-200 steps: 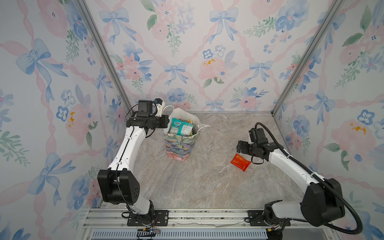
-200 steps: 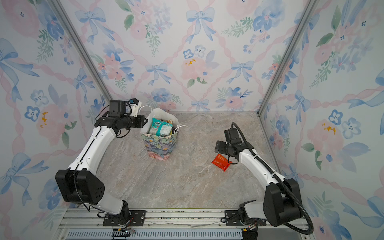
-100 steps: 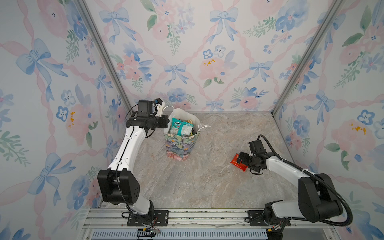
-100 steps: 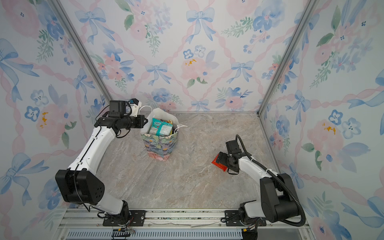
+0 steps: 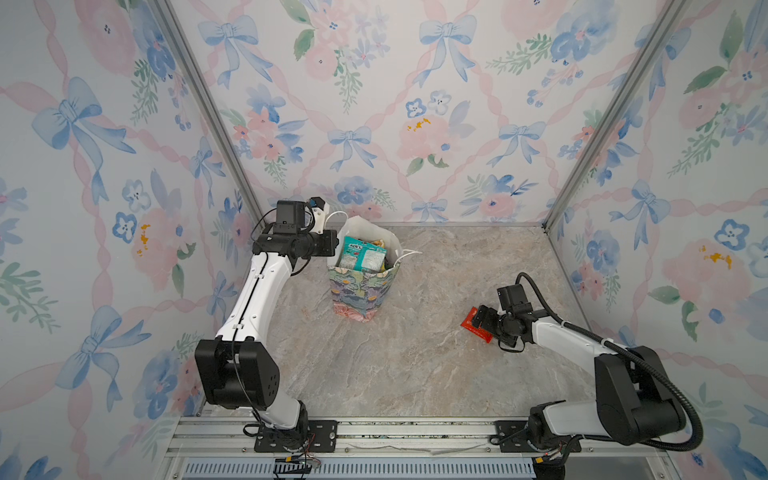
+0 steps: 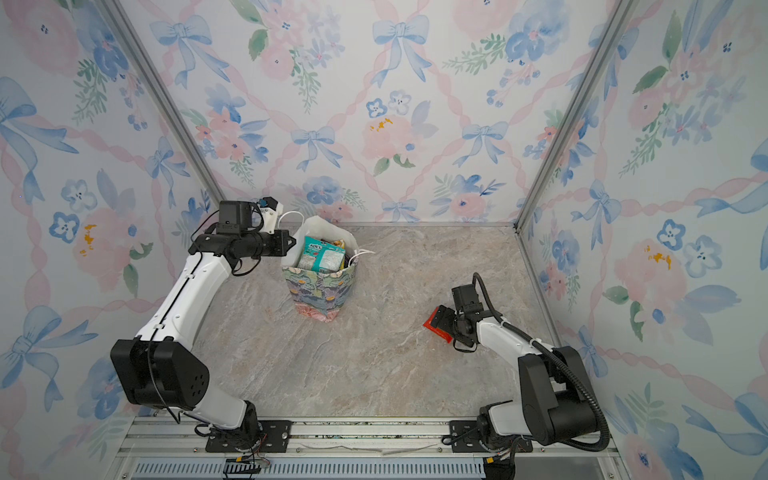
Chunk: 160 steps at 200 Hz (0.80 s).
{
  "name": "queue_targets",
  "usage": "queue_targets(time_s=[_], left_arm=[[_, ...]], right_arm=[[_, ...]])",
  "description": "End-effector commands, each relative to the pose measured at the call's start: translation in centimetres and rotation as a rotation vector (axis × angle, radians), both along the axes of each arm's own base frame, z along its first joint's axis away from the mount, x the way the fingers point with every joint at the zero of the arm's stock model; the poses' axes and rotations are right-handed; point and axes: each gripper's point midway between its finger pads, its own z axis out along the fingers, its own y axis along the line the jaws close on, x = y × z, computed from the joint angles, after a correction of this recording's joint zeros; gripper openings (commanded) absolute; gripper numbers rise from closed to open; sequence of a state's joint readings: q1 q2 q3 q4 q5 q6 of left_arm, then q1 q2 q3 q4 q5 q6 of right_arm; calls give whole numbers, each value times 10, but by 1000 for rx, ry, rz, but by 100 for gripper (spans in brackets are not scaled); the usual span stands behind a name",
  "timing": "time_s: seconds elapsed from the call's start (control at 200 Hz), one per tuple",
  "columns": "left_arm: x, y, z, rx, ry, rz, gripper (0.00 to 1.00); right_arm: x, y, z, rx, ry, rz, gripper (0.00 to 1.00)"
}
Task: Place the snacks into the paper bag
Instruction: 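Close the right gripper on the red packet, then lift the red packet with the right gripper and carry it over the paper bag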
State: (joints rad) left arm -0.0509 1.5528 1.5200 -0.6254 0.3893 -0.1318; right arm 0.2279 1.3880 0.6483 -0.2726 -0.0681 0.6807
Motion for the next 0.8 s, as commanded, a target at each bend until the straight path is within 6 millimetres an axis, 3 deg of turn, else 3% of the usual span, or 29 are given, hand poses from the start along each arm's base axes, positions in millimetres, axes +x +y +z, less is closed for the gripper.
queue_targets(time_s=[0.0, 0.405, 0.795], left_arm=[[-8, 3, 0, 21, 1, -5, 0], [-9, 2, 2, 16, -2, -9, 0], [-9, 2, 1, 19, 0, -6, 0]], right_arm=[[-3, -1, -7, 9, 10, -6, 92], [8, 6, -9, 7, -16, 25, 51], [21, 24, -3, 5, -50, 90, 17]])
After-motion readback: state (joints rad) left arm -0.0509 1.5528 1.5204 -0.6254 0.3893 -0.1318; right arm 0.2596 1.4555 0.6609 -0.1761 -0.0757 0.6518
